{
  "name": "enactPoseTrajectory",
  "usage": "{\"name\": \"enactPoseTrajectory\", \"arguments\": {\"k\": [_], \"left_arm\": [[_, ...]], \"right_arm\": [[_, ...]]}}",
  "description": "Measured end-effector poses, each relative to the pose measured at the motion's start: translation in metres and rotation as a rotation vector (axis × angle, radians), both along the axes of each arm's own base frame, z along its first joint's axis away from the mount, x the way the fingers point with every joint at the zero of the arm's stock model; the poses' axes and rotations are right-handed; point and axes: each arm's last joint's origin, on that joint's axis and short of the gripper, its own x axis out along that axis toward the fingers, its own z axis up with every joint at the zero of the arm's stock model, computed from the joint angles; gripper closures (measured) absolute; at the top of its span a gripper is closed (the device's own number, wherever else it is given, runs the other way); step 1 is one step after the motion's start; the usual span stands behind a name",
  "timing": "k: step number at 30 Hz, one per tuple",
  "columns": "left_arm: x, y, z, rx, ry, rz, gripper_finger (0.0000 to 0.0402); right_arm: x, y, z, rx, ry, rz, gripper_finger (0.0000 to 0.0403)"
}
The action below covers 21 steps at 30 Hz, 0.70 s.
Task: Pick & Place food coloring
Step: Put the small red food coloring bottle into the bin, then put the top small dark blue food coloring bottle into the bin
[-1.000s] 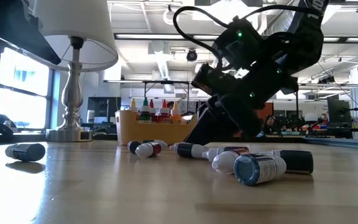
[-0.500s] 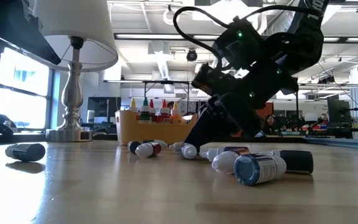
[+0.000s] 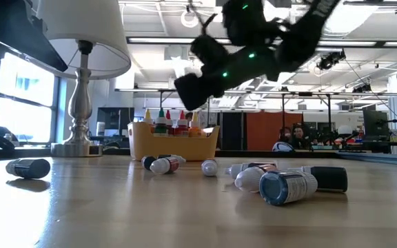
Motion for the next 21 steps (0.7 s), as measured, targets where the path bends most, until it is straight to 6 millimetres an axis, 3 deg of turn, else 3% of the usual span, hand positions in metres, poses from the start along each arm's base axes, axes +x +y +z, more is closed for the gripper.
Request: {"name": "enactPoseTrajectory", "arguments": {"k": [5, 10, 16, 21], "left_arm": [[0.000, 0.000, 0.000, -0.003, -0.001, -0.001, 0.0246], [0.000, 0.000, 0.000, -0.005, -0.002, -0.001, 0.0246], [0.002, -0.002, 0.001, -0.024, -0.016, -0.003, 0.0246], [0.002, -0.002, 0.001, -0.034, -0.011, -0.008, 0.0246]], "right_arm": [[0.006, -0.045, -0.005, 0.308, 0.133, 0.045, 0.0328], [0.002, -0.058, -0.010, 0.474, 0.198, 0.109, 0.0346], [0.010, -0.041, 0.000, 0.420, 0.156, 0.261, 0.0317], [0.011, -0.003, 0.015, 0.465, 0.173, 0.473, 0.0277]]}}
